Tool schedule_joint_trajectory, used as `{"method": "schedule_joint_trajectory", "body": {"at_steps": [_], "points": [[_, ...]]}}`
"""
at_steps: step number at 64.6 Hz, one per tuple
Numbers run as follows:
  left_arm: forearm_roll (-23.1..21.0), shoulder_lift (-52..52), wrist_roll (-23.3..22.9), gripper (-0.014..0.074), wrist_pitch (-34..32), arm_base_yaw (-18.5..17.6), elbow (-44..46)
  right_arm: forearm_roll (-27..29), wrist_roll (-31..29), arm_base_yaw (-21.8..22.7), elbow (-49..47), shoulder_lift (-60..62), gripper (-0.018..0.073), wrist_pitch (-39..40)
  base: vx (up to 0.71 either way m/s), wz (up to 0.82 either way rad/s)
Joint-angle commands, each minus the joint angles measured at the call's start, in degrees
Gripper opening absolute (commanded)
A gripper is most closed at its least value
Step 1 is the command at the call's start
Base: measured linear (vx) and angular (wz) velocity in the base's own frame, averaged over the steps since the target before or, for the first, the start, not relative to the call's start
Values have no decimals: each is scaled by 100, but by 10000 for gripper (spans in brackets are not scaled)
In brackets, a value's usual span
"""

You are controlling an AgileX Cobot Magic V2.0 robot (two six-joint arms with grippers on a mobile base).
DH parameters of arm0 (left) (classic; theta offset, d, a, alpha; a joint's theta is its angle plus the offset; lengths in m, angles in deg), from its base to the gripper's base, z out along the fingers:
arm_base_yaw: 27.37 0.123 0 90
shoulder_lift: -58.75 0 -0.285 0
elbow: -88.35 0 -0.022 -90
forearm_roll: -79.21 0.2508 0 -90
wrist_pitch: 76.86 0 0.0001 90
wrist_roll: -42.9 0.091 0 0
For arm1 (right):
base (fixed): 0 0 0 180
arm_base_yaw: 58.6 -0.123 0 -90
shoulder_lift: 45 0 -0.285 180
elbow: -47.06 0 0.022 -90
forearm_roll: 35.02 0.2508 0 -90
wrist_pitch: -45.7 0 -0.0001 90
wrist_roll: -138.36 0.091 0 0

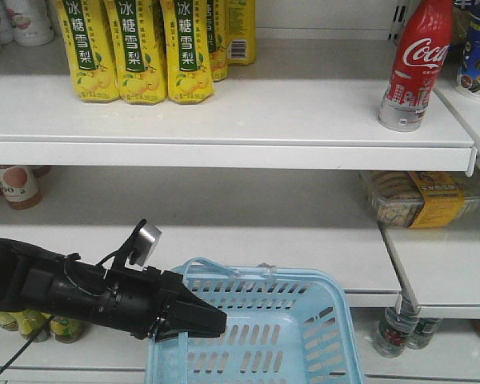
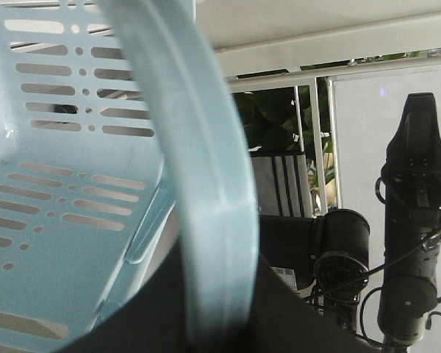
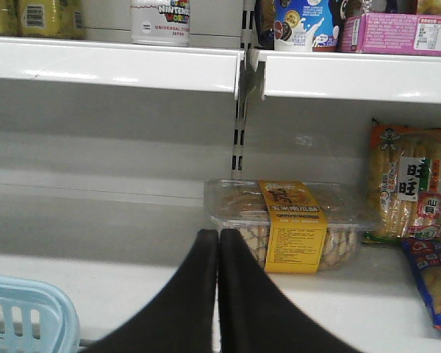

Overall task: Place coke in basket with both arms
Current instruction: 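Approach the shelf with the red Coca-Cola bottle, basket held in left gripper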

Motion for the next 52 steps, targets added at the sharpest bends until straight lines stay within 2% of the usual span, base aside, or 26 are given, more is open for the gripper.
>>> {"method": "schedule_joint_trajectory", "body": {"at_steps": [1,52], "points": [[-406,284,58,-6,496,-15,107,-42,-23,42,63,105,-9,409,3,0],[-406,284,58,-6,496,-15,107,-42,-23,42,63,105,-9,409,3,-1]]}}
